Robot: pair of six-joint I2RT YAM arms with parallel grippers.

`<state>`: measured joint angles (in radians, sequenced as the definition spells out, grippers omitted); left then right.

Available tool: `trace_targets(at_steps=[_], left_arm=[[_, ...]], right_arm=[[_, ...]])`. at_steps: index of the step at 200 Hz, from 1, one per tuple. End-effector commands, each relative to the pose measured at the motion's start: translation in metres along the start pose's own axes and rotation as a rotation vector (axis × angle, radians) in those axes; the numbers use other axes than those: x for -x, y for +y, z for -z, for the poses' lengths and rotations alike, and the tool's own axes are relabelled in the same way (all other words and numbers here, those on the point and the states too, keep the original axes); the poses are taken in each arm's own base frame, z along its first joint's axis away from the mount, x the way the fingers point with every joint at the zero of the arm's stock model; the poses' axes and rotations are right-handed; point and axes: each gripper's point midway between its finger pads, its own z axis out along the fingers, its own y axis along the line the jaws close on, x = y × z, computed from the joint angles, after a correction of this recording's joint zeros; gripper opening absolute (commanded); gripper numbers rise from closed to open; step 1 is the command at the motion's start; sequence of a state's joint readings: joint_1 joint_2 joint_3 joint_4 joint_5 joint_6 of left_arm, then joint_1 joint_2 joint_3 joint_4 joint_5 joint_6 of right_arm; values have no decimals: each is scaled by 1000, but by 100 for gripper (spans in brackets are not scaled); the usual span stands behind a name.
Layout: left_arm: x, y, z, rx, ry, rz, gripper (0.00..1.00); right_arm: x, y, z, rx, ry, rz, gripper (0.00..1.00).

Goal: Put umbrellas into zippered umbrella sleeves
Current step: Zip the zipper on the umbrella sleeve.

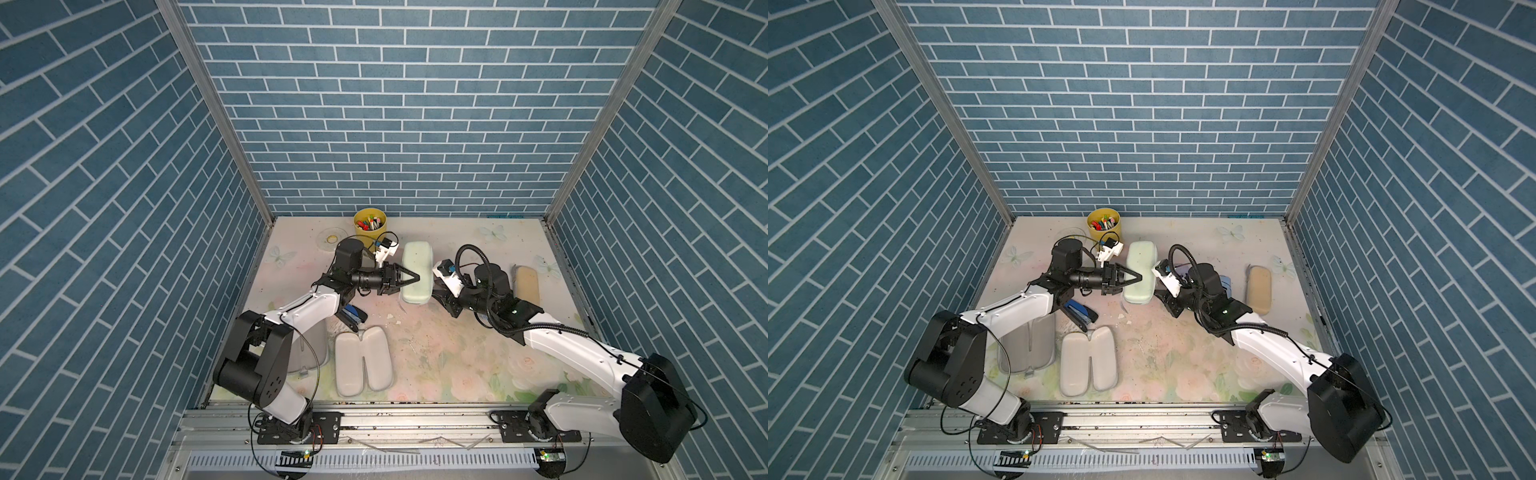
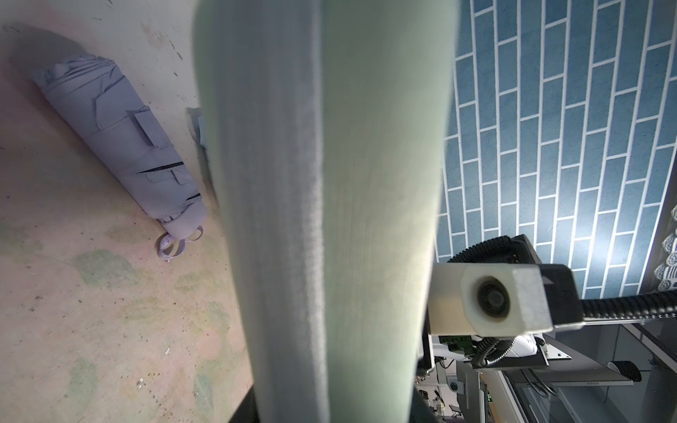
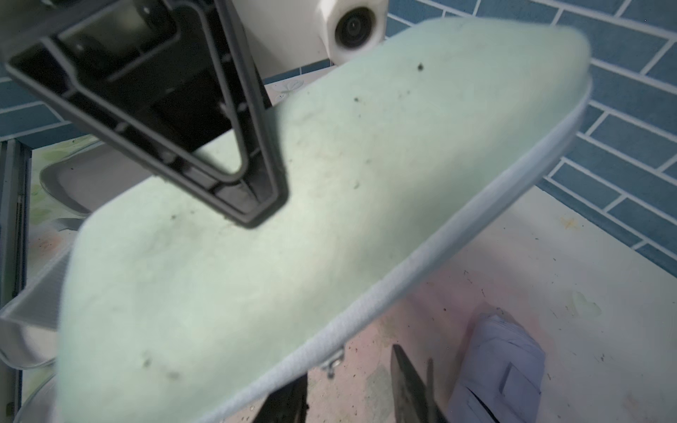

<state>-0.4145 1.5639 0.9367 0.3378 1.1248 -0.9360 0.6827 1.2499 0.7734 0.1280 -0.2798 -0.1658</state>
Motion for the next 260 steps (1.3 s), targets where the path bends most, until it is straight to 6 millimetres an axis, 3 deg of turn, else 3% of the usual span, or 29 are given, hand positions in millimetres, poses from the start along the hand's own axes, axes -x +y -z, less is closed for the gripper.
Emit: trace_targets(at_steps=[1,44,81,110,141,182,236,260], left_arm=[[1,-30,2,-47,19,-124,38],[-4,-28,-1,-40,35,-122,35],[-4,-27,-1,-32,37,-120,35],[0,-24,2,-12,30,-122,35],[17,-22,14,25,-28,-128,33],[30,-17,15,70,-80,-138,30],[51,2,26,221,-205,-183,14],[57,8,34,304,-238,-228,11]], right_arm=[[25,-4,2,-22,-66,111,34],[33,2,2,21,-84,149,28],[35,16,3,82,-93,193,16],[30,30,6,116,-71,231,0],[11,46,13,164,4,237,0],[-10,73,13,237,79,214,0],[-5,109,3,321,78,160,0],[-8,113,4,335,104,154,0]])
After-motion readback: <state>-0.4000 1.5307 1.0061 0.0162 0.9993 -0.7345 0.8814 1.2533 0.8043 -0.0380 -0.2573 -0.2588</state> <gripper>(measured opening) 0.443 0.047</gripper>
